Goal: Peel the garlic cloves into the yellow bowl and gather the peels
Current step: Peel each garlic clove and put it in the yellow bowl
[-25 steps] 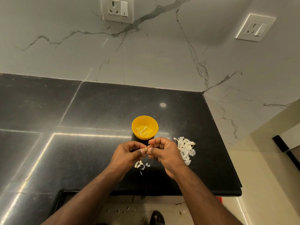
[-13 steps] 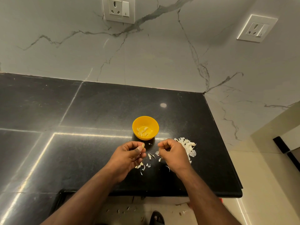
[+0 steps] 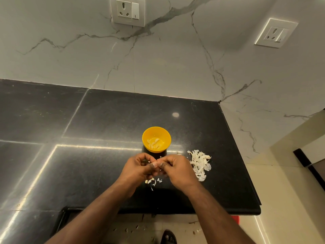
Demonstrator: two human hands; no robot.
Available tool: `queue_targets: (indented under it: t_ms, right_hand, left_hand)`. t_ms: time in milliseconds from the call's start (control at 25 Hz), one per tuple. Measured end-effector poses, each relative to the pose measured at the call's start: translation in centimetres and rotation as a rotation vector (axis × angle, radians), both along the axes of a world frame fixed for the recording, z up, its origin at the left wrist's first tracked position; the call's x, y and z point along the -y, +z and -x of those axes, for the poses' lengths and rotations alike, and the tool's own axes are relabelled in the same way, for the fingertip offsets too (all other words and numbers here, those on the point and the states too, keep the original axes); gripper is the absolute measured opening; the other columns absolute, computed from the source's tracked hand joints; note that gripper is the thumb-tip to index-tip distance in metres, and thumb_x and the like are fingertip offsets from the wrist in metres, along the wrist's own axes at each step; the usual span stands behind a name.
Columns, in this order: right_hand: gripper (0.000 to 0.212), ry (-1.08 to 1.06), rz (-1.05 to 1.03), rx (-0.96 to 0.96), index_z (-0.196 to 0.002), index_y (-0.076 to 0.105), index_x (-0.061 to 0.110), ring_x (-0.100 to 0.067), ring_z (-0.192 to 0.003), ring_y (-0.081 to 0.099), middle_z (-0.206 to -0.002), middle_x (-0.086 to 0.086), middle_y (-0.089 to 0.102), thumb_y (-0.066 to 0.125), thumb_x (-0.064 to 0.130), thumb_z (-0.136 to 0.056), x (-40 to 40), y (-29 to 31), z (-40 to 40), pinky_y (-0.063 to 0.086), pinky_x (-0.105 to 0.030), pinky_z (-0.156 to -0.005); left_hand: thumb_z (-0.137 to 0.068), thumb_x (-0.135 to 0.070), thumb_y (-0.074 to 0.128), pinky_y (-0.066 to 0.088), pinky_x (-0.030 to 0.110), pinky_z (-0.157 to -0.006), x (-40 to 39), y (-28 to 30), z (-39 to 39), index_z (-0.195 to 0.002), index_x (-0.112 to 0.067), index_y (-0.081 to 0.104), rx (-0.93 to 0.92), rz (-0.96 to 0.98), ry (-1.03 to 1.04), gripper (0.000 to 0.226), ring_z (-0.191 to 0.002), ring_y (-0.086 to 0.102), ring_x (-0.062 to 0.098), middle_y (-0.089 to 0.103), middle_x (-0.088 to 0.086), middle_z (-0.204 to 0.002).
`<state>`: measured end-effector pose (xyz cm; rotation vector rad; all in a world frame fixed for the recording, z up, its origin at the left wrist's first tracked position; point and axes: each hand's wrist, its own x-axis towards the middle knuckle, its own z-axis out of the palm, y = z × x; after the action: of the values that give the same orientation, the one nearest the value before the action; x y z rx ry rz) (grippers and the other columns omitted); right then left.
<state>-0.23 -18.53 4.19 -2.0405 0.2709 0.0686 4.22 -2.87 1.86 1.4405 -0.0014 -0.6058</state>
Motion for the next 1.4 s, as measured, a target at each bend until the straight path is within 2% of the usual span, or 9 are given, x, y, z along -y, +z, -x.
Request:
queue_targets:
  t_ms: [200,320,440,520,640,760,1000,1200,1400]
  right_hand:
    - [0.023,-0.096,0.008,-0.027,-0.103,0.076,0.022,-0.004,-0.081,0.07,-0.088,0.006,0.075,0.074,0.007,-0.086,1.7,-0.6,-0.1,0.057,-0.025,-0.081]
    - [0.016,-0.161,-0.012,-0.069,-0.091,0.074,0.025,-0.005,-0.072,0.069,-0.085,0.004,0.073,0.065,0.013,-0.095,2.1,-0.8,-0.3,0.057,-0.027,-0.072]
    - [0.014,-0.194,-0.074,-0.115,-0.089,0.071,0.019,-0.012,-0.059,0.067,-0.079,-0.007,0.072,0.061,0.018,-0.098,2.2,-0.7,-0.5,0.057,-0.032,-0.062]
    - [0.011,-0.204,-0.053,-0.095,-0.086,0.073,0.022,-0.007,-0.057,0.065,-0.074,0.0,0.072,0.066,0.023,-0.096,2.5,-0.7,-0.5,0.056,-0.028,-0.062]
    - [0.009,-0.215,0.007,-0.029,-0.092,0.078,0.025,-0.001,-0.068,0.063,-0.076,0.013,0.07,0.069,0.024,-0.093,2.8,-1.0,-0.6,0.053,-0.026,-0.07]
    - [0.019,-0.213,-0.025,-0.042,-0.108,0.077,0.019,-0.01,-0.074,0.069,-0.084,0.007,0.075,0.07,0.012,-0.092,2.9,-1.5,-1.1,0.058,-0.034,-0.075]
    - [0.012,-0.235,0.019,0.013,-0.084,0.076,0.028,-0.002,-0.074,0.068,-0.079,0.01,0.074,0.077,0.016,-0.086,2.0,-1.1,-2.2,0.056,-0.025,-0.074]
    - [0.009,-0.253,0.064,0.126,-0.095,0.076,0.023,-0.009,-0.085,0.069,-0.092,0.008,0.073,0.074,0.02,-0.087,0.3,0.1,-5.4,0.057,-0.028,-0.078]
    - [0.008,-0.308,-0.29,-0.059,-0.094,0.069,0.013,-0.017,-0.07,0.069,-0.087,-0.009,0.073,0.064,0.006,-0.093,-0.6,-0.8,-4.5,0.06,-0.031,-0.067]
  left_hand:
    - [-0.096,-0.017,0.066,0.053,0.024,-0.075,-0.5,-1.1,-0.3,-0.091,-0.029,0.076,0.265,-0.378,-0.093,0.016,-0.083,0.07,0.003,0.077,-0.01,-0.087]
    - [-0.093,-0.023,0.07,0.052,0.022,-0.078,-0.9,-1.2,-0.6,-0.093,-0.04,0.074,0.318,-0.479,-0.133,0.017,-0.089,0.069,-0.003,0.076,-0.017,-0.092]
    - [-0.094,-0.037,0.067,0.051,0.025,-0.076,-1.4,-1.1,-0.9,-0.103,-0.037,0.073,0.35,-0.493,-0.073,0.011,-0.09,0.068,-0.001,0.075,-0.016,-0.092]
    - [-0.097,-0.034,0.064,0.049,0.024,-0.071,-1.9,-1.3,-1.2,-0.107,-0.037,0.071,0.353,-0.517,-0.036,0.012,-0.093,0.065,0.002,0.072,-0.016,-0.097]
    - [-0.098,-0.027,0.064,0.045,0.022,-0.07,-2.8,-2.1,-1.7,-0.106,-0.037,0.067,0.332,-0.556,0.007,0.014,-0.095,0.063,0.005,0.07,-0.013,-0.098]
    - [-0.098,-0.024,0.063,0.048,0.027,-0.077,-3.6,-2.9,-1.5,-0.106,-0.038,0.065,0.327,-0.562,-0.017,0.017,-0.098,0.062,0.004,0.068,-0.013,-0.101]
    - [-0.098,-0.017,0.062,0.052,0.031,-0.089,-4.6,-3.7,-2.0,-0.104,-0.043,0.063,0.282,-0.509,0.024,0.027,-0.102,0.063,0.004,0.068,-0.013,-0.107]
    - [-0.093,-0.022,0.07,0.048,0.021,-0.079,-4.4,-3.5,-1.9,-0.109,-0.038,0.066,0.359,-0.577,-0.057,0.023,-0.095,0.063,0.004,0.067,-0.012,-0.103]
    - [-0.091,-0.026,0.072,0.04,0.013,-0.069,-4.3,-3.4,-1.8,-0.11,-0.04,0.068,0.466,-0.668,-0.119,0.024,-0.088,0.058,0.004,0.058,-0.016,-0.104]
